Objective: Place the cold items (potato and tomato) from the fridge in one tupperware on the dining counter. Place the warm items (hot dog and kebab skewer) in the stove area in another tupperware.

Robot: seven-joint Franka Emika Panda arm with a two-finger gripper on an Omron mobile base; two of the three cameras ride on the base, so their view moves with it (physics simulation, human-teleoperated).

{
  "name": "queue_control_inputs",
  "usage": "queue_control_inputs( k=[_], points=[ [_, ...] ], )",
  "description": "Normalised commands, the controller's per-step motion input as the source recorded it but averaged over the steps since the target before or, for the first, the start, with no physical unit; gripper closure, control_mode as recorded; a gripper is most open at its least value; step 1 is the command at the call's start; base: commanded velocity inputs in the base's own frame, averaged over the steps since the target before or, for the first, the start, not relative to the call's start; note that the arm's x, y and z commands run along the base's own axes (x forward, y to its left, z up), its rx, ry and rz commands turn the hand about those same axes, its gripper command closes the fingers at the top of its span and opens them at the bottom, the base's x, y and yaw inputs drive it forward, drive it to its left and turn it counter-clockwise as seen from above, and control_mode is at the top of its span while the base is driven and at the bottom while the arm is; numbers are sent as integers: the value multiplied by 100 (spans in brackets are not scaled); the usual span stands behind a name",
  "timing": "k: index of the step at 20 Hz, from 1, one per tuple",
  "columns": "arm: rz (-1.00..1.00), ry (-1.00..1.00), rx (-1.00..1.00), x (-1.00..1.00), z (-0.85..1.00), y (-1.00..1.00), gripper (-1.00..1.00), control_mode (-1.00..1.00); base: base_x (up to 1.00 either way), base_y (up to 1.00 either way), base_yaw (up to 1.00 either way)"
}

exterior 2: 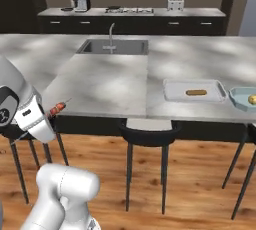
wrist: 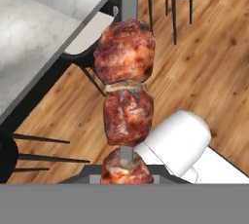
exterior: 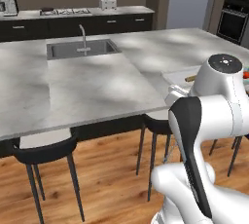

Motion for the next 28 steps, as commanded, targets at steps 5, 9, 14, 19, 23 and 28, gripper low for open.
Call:
queue_control_inputs(
  k=[5, 9, 14, 19, 23, 28],
  points=[
    [0, 0, 0, 0, 0, 0, 100, 100, 42, -100, 31],
    [0, 0, 0, 0, 0, 0, 100, 100, 61, -99, 23],
    [0, 0, 0, 0, 0, 0, 100, 100, 64, -91, 13],
    [0, 0, 0, 0, 0, 0, 100, 100, 77, -82, 9],
    [0, 0, 0, 0, 0, 0, 100, 100, 84, -62, 3],
    [10, 6, 28, 60, 0, -24, 100, -100, 37, -20, 0]
  ],
)
